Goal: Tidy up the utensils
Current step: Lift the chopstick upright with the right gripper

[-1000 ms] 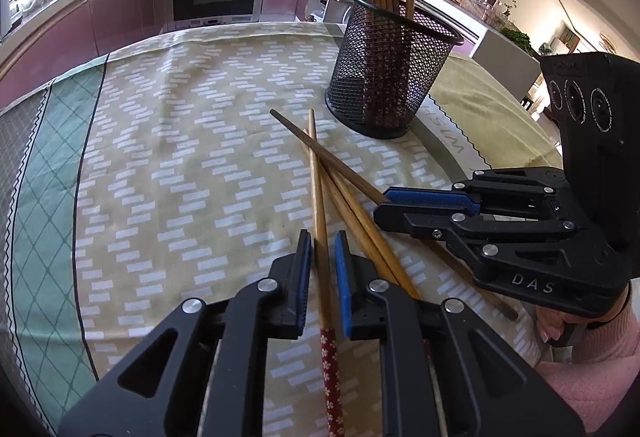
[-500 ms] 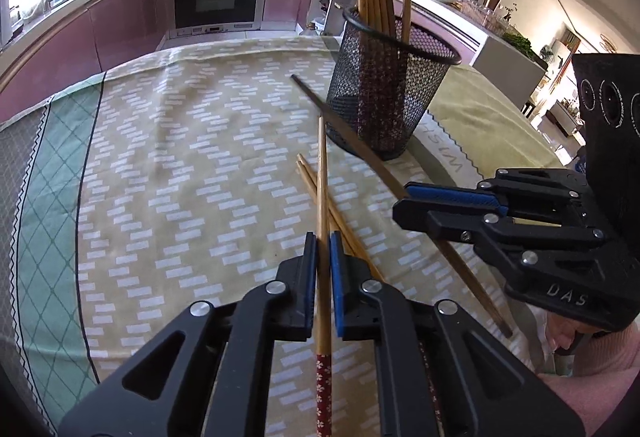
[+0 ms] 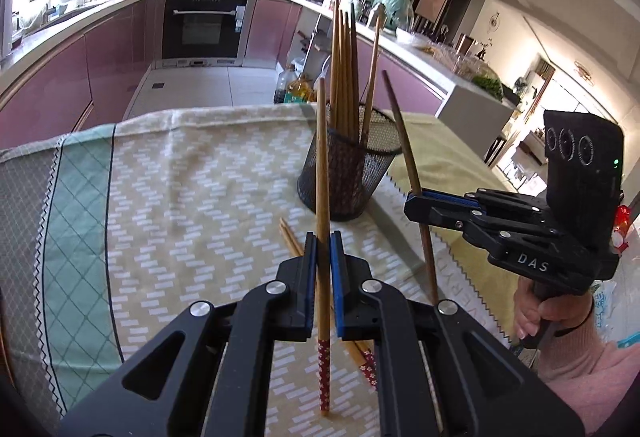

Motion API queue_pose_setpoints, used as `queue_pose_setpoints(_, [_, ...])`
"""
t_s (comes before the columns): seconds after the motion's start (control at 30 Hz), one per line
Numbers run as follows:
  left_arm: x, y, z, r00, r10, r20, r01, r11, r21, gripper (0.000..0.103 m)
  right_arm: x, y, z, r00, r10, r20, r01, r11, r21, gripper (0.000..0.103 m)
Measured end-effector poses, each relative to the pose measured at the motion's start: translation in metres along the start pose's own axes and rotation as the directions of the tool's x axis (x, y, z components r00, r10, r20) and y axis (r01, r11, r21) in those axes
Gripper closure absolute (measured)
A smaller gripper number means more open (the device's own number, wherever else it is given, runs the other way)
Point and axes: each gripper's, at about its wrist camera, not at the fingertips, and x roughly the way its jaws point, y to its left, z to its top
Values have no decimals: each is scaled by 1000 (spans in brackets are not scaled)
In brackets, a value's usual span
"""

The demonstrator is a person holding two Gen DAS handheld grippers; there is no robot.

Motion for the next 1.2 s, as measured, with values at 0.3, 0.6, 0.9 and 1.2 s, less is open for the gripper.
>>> queue_pose_setpoints(0.3, [-28, -4, 14, 997, -34, 76, 34, 999, 4, 96, -19, -4, 14, 998, 2, 65, -2, 1000, -1, 98])
queue_pose_setpoints(0.6, [-26, 6, 10, 997, -28, 69, 30, 999, -35, 95, 44, 2, -9, 989, -22, -143, 18, 999, -29, 78])
queue_pose_setpoints(0.9, [-25, 8, 11, 998, -21, 67, 24, 999, -42, 95, 92, 7, -19, 960, -132, -247, 108, 988, -106, 87])
queue_pose_setpoints(1.2, [-25, 11, 12, 997, -22, 71, 25, 999, -45, 95, 74, 6, -15, 978, -74, -196, 62, 996, -63, 97])
